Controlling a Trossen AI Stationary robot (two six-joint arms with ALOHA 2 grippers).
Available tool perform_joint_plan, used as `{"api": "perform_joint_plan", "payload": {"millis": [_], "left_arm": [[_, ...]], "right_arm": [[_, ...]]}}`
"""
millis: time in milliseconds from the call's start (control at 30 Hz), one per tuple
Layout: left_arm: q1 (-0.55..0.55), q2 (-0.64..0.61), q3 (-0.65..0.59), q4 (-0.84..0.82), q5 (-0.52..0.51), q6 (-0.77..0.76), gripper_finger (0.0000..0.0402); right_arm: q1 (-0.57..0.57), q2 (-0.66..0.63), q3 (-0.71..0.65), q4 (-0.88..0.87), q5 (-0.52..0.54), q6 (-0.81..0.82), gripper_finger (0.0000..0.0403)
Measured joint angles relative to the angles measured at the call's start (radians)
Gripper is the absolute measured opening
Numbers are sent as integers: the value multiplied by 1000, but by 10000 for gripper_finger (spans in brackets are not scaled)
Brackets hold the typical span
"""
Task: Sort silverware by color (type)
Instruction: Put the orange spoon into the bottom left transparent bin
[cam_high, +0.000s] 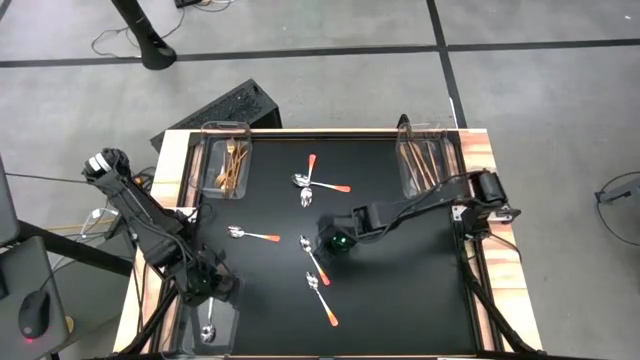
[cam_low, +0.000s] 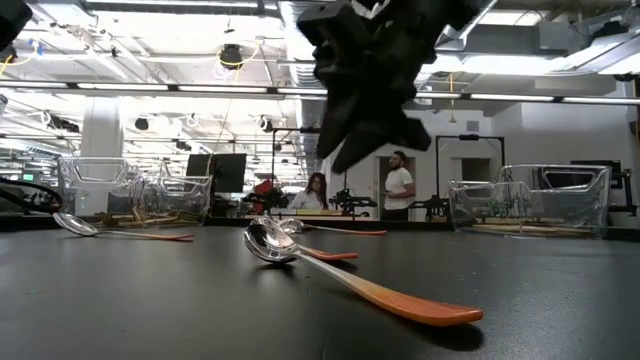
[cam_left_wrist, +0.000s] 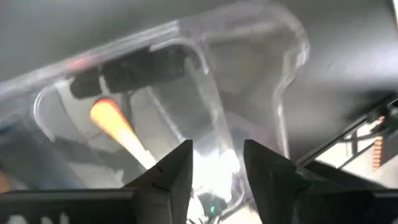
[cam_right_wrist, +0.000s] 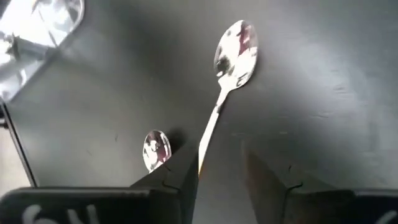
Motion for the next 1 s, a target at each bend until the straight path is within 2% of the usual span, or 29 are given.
{"api": "perform_joint_plan", "payload": {"millis": [133,267,400,500,600,833,1000], "left_arm": [[1,-1,0,-28,-55,9,147],[20,-1,0,-127,-62,11,149],[45,-2,0,-235,-58,11,150],[67,-13,4,-229,-60,30,150],[69,-19,25,-199,-119,53,150],[70,-23,63,-195,-288,115,150],[86,-23,63,-206,-330,122,150]], "right_arm": [[-4,67,1,85,0,1,177],[-35,145,40,105,4,-24,203],[-74,200,133,47,21,-102,209],[-121,201,188,-45,41,-134,206],[-189,198,232,-83,82,-143,205],[-359,186,276,-215,51,-412,203],[-446,190,276,-234,4,-650,192]]}}
